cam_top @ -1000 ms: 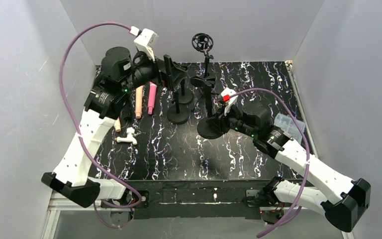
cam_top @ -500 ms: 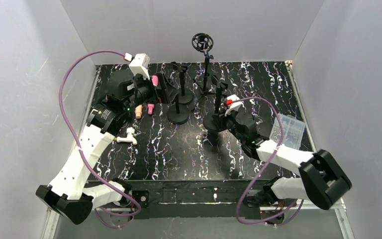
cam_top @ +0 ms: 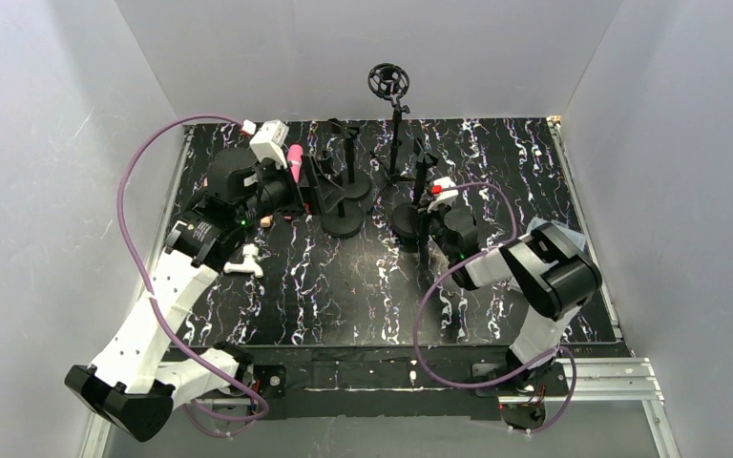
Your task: Remove the microphone from the stand
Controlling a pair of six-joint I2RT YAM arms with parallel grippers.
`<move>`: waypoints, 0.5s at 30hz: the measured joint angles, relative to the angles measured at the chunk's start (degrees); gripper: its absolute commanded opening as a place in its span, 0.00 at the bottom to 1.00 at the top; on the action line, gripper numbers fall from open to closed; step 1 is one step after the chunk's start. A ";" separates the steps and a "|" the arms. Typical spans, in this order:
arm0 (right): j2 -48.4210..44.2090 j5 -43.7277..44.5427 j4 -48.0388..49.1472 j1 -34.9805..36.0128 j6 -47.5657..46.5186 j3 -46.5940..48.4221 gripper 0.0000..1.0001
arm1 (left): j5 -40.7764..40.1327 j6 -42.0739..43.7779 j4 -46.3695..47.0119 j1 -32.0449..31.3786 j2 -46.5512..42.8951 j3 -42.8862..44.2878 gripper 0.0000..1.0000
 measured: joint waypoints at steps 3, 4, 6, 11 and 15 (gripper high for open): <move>4.55 0.02 3.37 -0.07 -0.59 2.08 0.01 | 0.72 -0.24 -0.31 -0.02 -0.02 -0.48 0.98; 5.60 0.02 4.09 -0.07 -0.74 2.71 0.01 | 0.81 -0.26 -0.44 -0.02 -0.02 -0.61 0.98; 7.89 -0.02 5.84 -0.07 -1.38 4.33 0.01 | 1.01 -0.24 -0.79 -0.02 0.00 -0.90 0.98; 11.54 -0.04 8.74 -0.07 -2.93 6.67 0.01 | 1.97 -0.17 -1.36 -0.02 0.00 -0.94 0.98; 12.46 -0.04 8.90 -0.07 -3.23 6.73 0.12 | 2.56 -0.15 -1.36 -0.02 0.00 -0.98 0.98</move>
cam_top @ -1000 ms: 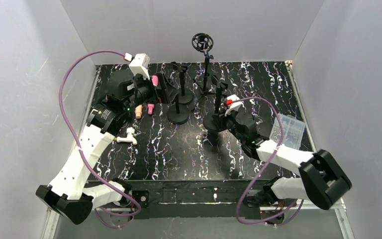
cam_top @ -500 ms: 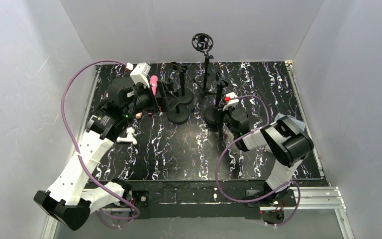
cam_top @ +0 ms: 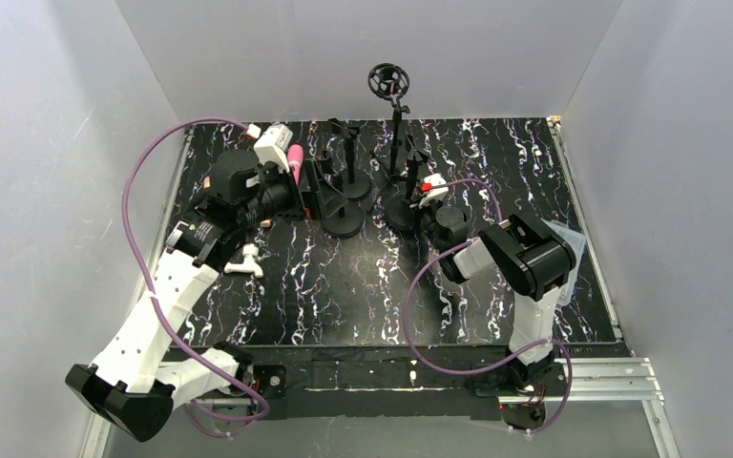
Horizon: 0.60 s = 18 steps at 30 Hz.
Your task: Remove the microphone from the stand
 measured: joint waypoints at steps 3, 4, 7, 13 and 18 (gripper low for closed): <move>0.31 0.04 0.33 0.00 0.00 0.00 0.21 | 0.55 -0.02 0.00 0.00 0.07 0.00 0.98; 0.35 0.04 0.39 0.00 0.00 0.00 0.24 | 0.72 -0.02 0.00 0.00 0.11 0.00 0.98; 0.35 0.02 0.57 0.00 0.15 -0.24 0.40 | 1.05 -0.02 -0.02 0.00 0.15 -0.02 0.98; 0.33 -0.09 2.56 0.00 0.50 -0.76 0.65 | 1.14 -0.02 0.02 0.00 -0.04 -1.11 0.98; -0.79 0.09 1.92 0.00 0.66 -2.12 0.81 | 1.14 0.00 -0.02 0.00 -0.11 -1.64 0.98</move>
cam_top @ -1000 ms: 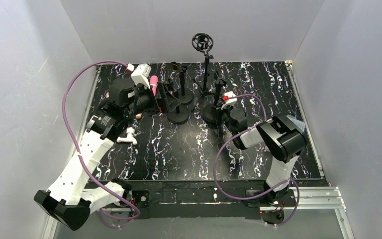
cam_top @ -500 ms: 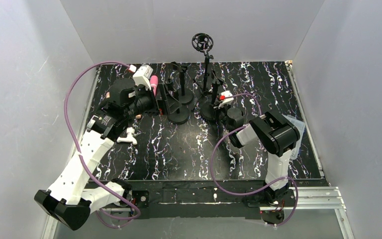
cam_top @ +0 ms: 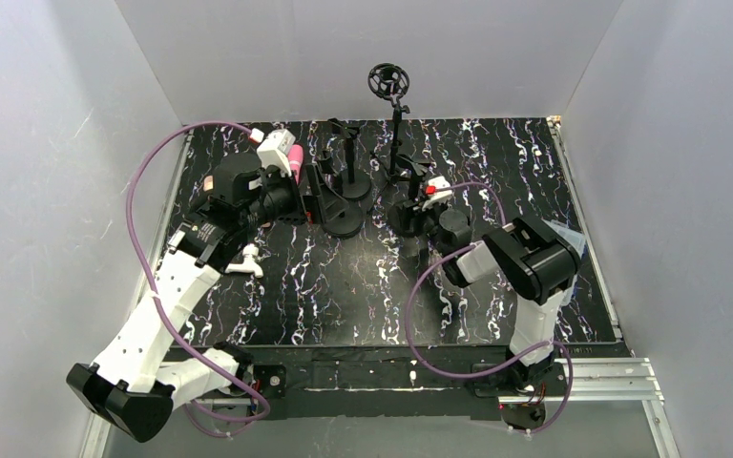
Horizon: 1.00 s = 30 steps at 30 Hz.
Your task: Remove the microphone from the stand
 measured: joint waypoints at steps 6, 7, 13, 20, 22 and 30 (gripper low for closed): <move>-8.50 1.42 -6.29 0.00 1.14 -2.56 0.98 | -0.02 0.20 0.02 -0.04 -0.07 0.00 0.98; -10.54 1.73 -7.89 0.00 1.40 -2.93 0.98 | -0.02 0.22 0.02 -0.04 -0.07 0.00 0.98; -22.56 3.56 -19.21 0.00 4.04 -4.48 1.00 | -1.60 -0.28 0.04 -0.04 0.28 0.00 0.98; -41.48 7.45 -40.28 0.00 7.06 -7.72 1.00 | -9.07 -2.19 -0.22 -0.70 0.39 -1.68 0.99; -46.56 8.11 -46.60 0.00 7.56 -7.10 1.00 | -11.72 -2.34 -0.63 -1.40 0.39 -2.08 0.99; -53.37 6.27 -70.69 -0.04 10.36 7.72 1.00 | -18.40 -1.51 -2.21 -4.59 0.39 -2.56 0.99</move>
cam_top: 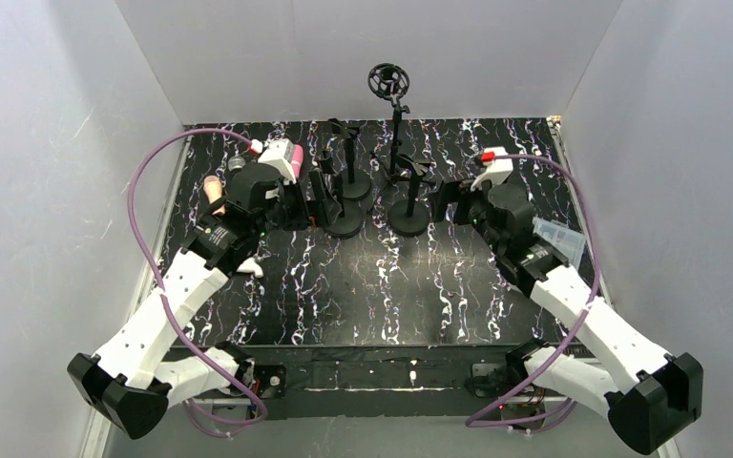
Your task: Remove the microphone from the stand
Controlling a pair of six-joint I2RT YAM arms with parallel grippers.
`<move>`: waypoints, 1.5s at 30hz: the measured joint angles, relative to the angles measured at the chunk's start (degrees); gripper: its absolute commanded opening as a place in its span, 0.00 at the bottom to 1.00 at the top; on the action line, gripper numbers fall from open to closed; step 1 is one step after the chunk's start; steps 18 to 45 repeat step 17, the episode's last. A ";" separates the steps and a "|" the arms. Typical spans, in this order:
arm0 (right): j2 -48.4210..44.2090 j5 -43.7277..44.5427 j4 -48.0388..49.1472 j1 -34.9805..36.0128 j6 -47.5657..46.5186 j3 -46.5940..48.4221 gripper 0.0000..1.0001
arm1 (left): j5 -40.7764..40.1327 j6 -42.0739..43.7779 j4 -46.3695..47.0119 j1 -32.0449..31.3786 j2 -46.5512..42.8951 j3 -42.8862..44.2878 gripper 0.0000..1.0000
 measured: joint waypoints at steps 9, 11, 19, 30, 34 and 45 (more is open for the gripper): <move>-0.26 -4.15 -16.37 0.00 0.96 17.09 1.00 | -5.27 3.30 -2.71 -0.17 -0.11 0.76 0.99; -0.13 -4.90 -18.43 0.00 1.11 19.76 1.00 | -6.03 3.93 -2.93 -0.17 -0.20 1.20 0.99; 0.81 -6.91 -21.07 0.00 1.25 23.58 1.00 | -7.17 5.44 -3.50 -0.17 -0.33 2.03 0.99; 0.81 -6.91 -21.07 0.00 1.25 23.58 1.00 | -7.17 5.44 -3.50 -0.17 -0.33 2.03 0.99; 0.81 -6.91 -21.07 0.00 1.25 23.58 1.00 | -7.17 5.44 -3.50 -0.17 -0.33 2.03 0.99; 0.81 -6.91 -21.07 0.00 1.25 23.58 1.00 | -7.17 5.44 -3.50 -0.17 -0.33 2.03 0.99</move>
